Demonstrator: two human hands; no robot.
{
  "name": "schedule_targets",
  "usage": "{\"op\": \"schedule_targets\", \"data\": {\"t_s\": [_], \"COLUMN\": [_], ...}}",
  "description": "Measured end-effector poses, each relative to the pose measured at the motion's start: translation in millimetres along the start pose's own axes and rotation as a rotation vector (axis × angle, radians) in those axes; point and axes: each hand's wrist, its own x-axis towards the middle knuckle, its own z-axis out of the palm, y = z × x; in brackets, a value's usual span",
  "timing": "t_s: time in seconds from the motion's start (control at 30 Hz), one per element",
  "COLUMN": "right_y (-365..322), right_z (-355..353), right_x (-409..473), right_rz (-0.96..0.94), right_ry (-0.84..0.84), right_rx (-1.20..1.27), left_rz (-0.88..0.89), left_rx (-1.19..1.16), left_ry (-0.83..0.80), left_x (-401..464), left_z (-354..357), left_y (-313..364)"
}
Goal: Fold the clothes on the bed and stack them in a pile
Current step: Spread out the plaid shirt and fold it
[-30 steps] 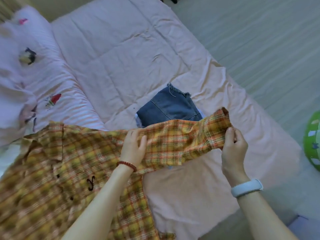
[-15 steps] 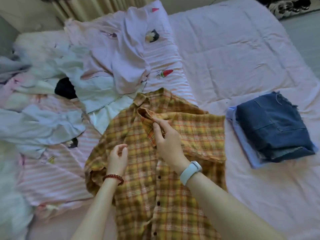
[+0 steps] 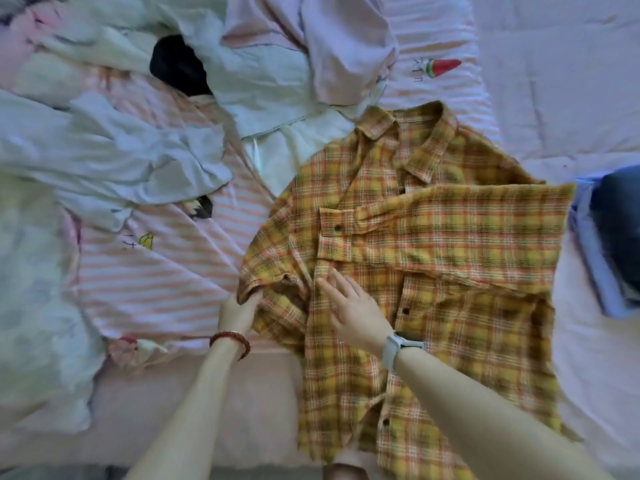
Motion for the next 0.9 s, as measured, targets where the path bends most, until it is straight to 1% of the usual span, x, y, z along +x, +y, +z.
{"op": "schedule_targets", "data": {"t_s": [0.1, 0.17, 0.23, 0.3, 0.4, 0.43, 0.47, 0.53, 0.57, 0.6, 0.67, 0.73, 0.8, 0.83, 0.9], "right_y": [3.8, 10.3, 15.1, 16.8, 19.7, 23.1, 27.6, 37.7, 43.2, 48.3, 57.0, 64.2, 73.5, 79.8, 93.4], "right_z": [8.8, 7.2, 2.4, -1.3, 2.2, 6.1, 11.6, 26.1, 34.9, 44.3, 61.9, 74.9, 82.7, 85.8, 90.0], "right_x": [1.5, 2.7, 1.8, -2.6, -24.0, -34.8, -46.6, -72.3, -83.8, -94.5, -111.7, -122.5, -129.0, -131.9, -138.7], "right_rz": [0.021, 0.043, 0.06, 0.093, 0.181, 0.205, 0.227, 0.242, 0.224, 0.188, 0.129, 0.154, 0.232, 0.266, 0.288], "right_ry": [-0.105, -0.135, -0.133, -0.04, 0.228, 0.284, 0.308, 0.272, 0.222, 0.158, 0.017, -0.078, -0.092, -0.076, -0.03], "right_rx": [-0.168, -0.235, -0.251, -0.175, 0.026, 0.078, 0.111, 0.092, 0.032, -0.047, -0.191, -0.257, -0.254, -0.238, -0.217], "left_rz": [0.166, 0.244, 0.29, 0.322, 0.348, 0.412, 0.514, 0.737, 0.811, 0.844, 0.822, 0.768, 0.681, 0.64, 0.602], "left_rx": [0.086, 0.113, 0.134, 0.248, 0.524, 0.628, 0.708, 0.73, 0.701, 0.656, 0.594, 0.62, 0.663, 0.692, 0.755], "left_ry": [0.031, 0.116, 0.227, 0.253, 0.224, 0.238, 0.264, 0.29, 0.261, 0.184, -0.057, -0.264, -0.404, -0.442, -0.459], "left_x": [2.2, 8.2, 16.8, 27.1, 20.1, 9.0, -4.7, -37.9, -54.9, -70.9, -97.2, -113.3, -120.0, -121.2, -124.7], "left_z": [-10.7, -25.2, -43.9, -58.8, -59.9, -54.0, -45.4, -21.2, -7.2, 7.8, 36.6, 61.0, 83.1, 93.5, 112.6], "left_y": [1.9, 7.3, 15.6, 23.6, 25.3, 21.0, 13.0, -10.7, -25.1, -41.3, -72.4, -99.1, -120.3, -129.9, -145.9]}}
